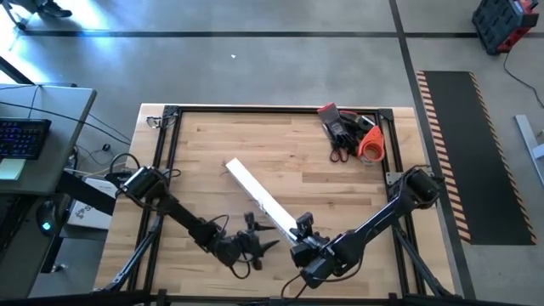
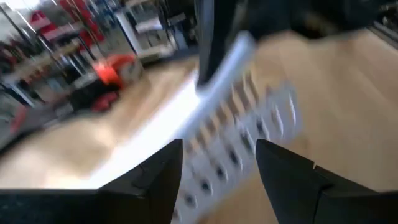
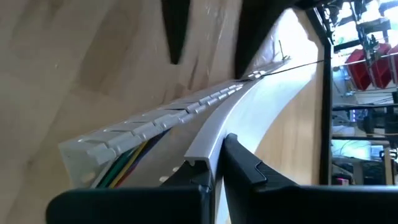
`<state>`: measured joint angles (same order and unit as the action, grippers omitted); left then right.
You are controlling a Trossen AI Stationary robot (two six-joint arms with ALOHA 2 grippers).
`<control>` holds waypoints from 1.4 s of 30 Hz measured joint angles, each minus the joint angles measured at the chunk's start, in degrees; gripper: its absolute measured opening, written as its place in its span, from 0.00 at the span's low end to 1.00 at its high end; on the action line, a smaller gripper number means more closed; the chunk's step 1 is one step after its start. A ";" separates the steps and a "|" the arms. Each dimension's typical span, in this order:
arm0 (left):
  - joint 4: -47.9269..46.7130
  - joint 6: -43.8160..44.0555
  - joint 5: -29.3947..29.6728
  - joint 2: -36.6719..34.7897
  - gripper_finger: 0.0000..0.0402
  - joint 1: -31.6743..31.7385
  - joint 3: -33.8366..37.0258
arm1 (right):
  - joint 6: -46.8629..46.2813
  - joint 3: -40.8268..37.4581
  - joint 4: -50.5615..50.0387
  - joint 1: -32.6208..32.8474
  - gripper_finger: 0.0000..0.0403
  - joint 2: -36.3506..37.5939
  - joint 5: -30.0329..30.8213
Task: Ziptie cables
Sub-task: Close the white cable duct
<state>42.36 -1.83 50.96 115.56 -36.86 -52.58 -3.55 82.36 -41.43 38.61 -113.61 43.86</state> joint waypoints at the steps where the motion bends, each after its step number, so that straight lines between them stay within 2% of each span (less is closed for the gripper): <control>1: 0.17 -1.47 0.78 -0.01 0.47 -0.07 -0.83 | 0.01 -0.42 0.62 0.00 0.00 0.00 0.05; 3: 0.06 -3.97 1.46 -0.01 0.47 0.15 -2.04 | 0.11 -0.80 1.52 0.00 0.00 0.00 0.25; 12: -1.51 -11.42 -3.53 -0.01 0.47 4.90 -3.02 | 3.73 -0.86 6.19 -0.03 0.00 0.01 0.19; 15: -4.31 -11.23 -6.35 -0.01 0.47 6.22 -3.18 | 3.61 -0.91 6.26 -0.02 0.00 0.01 -0.15; 19: -6.96 -8.84 -3.99 -0.10 0.45 6.41 -3.24 | 3.05 -0.97 6.57 -0.15 0.00 -0.03 -0.21; 21: -7.17 -8.80 -2.37 -0.10 0.41 6.23 -3.26 | 2.06 -0.97 6.49 -0.15 0.01 -0.03 0.04; 24: -7.46 -8.87 -1.53 -0.10 0.30 5.93 -3.24 | 0.43 -0.97 6.54 -0.17 0.04 -0.03 -0.08; 29: -11.05 -13.70 1.03 0.05 0.07 5.64 -2.84 | -1.40 -0.97 5.91 0.13 0.18 -0.03 -0.94; 33: -11.48 -11.25 9.26 -0.03 0.04 5.48 -2.90 | -7.95 -0.52 2.44 1.17 0.33 0.21 -3.29; 36: -13.22 -9.32 10.23 0.01 0.03 5.15 -2.90 | -14.10 -0.04 1.63 2.97 0.41 0.35 -4.68; 39: -12.87 -9.46 10.04 0.01 0.03 5.05 -2.88 | -22.15 -1.81 1.77 4.67 0.44 0.45 -0.38; 42: -12.74 -9.60 10.07 0.01 0.03 4.98 -2.91 | -37.21 -6.32 1.69 6.08 0.45 0.46 6.35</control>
<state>29.62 -11.43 61.03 115.57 -31.88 -55.48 -40.76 76.03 -39.74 44.69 -113.15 50.21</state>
